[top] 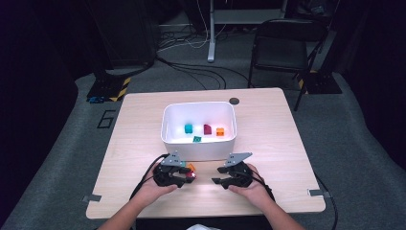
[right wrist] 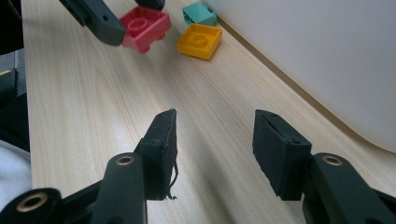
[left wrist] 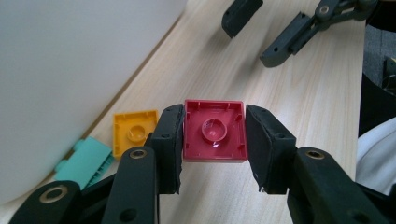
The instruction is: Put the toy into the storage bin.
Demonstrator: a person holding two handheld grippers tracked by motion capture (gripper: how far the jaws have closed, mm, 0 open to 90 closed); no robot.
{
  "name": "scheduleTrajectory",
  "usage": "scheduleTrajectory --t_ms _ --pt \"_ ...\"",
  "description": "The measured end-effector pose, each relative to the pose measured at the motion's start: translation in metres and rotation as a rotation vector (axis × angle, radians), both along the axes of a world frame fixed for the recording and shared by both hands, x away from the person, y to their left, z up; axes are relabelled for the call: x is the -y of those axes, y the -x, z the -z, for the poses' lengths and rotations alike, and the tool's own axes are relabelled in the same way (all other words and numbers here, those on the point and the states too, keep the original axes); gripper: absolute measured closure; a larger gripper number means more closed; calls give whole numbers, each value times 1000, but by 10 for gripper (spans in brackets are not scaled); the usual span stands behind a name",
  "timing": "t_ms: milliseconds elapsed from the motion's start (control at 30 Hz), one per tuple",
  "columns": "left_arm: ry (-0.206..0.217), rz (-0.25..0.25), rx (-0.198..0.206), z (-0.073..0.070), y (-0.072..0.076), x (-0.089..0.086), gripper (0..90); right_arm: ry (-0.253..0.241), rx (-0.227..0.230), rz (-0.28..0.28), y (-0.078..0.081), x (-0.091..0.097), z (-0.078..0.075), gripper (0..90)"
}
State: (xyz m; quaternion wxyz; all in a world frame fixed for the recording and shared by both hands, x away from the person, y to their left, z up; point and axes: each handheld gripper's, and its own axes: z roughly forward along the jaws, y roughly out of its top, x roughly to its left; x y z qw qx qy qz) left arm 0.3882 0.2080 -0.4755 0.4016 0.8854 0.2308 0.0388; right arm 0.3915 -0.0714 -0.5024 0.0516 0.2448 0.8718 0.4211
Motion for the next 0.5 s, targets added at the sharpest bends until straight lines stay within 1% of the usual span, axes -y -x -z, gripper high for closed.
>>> scheduleTrajectory --t_ms 133,200,267,300,433,500 --pt "11 -15 -4 -9 -3 -3 583 -3 -3 4 0 0 0 494" --pt "15 -20 1 -17 -5 -4 583 -3 -7 6 0 0 0 494" --pt "4 -22 9 -24 -6 -5 583 -2 -7 7 0 0 0 494" --pt "2 -19 11 -31 -6 -5 583 -2 -7 7 0 0 0 494" --pt "9 -21 18 -46 -7 -5 583 -2 -3 6 0 1 0 494" --pt "18 -17 14 -54 -8 -5 582 -1 -3 2 -1 1 0 494"
